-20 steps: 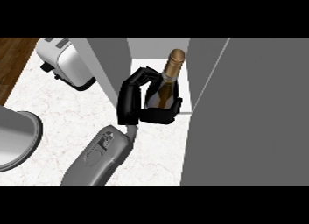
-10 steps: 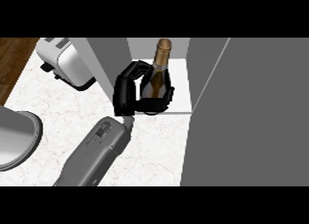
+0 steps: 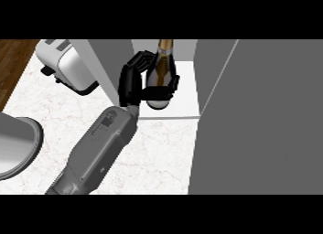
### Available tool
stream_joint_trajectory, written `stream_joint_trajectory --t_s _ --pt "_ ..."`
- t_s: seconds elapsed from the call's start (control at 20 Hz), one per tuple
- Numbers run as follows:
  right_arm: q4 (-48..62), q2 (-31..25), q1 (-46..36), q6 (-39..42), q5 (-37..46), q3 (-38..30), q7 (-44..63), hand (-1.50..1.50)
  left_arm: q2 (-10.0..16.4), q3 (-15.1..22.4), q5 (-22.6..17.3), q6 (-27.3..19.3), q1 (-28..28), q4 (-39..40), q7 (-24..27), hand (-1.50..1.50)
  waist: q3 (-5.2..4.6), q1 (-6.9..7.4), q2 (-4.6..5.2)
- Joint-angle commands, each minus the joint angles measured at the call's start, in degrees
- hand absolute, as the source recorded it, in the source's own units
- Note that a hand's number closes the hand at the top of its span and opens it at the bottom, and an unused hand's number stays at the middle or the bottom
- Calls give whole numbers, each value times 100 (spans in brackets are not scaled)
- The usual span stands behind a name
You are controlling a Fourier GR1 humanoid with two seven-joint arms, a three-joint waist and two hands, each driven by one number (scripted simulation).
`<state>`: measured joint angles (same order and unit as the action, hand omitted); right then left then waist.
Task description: Pick up the wine, place it into the cabinet and close the cabinet
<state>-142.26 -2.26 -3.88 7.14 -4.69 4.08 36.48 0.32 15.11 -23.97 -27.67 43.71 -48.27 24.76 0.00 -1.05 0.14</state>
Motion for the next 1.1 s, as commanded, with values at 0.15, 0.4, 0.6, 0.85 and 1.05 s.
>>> stream_joint_trajectory --t_s 0.15,0.4,0.6,0.85,1.05 --pt "-545 131 311 -85 -182 149 95 -150 49 -313 188 173 508 821 -43 150 1 21 -8" --pt "-815 11 221 -47 -383 57 392 -150 17 -657 -77 212 1274 1818 398 150 -1 -89 17" --pt "-389 -88 -207 -11 -649 -271 384 -150 156 -640 71 249 1397 2113 814 150 0 -48 21" --pt "-241 215 179 55 -85 394 -29 -150 -29 -801 -60 -160 1820 2677 1192 150 -1 -119 41" --pt "119 88 345 314 -395 -17 -521 -150 -28 -845 -184 -116 1646 2974 1733 150 2 -151 59"
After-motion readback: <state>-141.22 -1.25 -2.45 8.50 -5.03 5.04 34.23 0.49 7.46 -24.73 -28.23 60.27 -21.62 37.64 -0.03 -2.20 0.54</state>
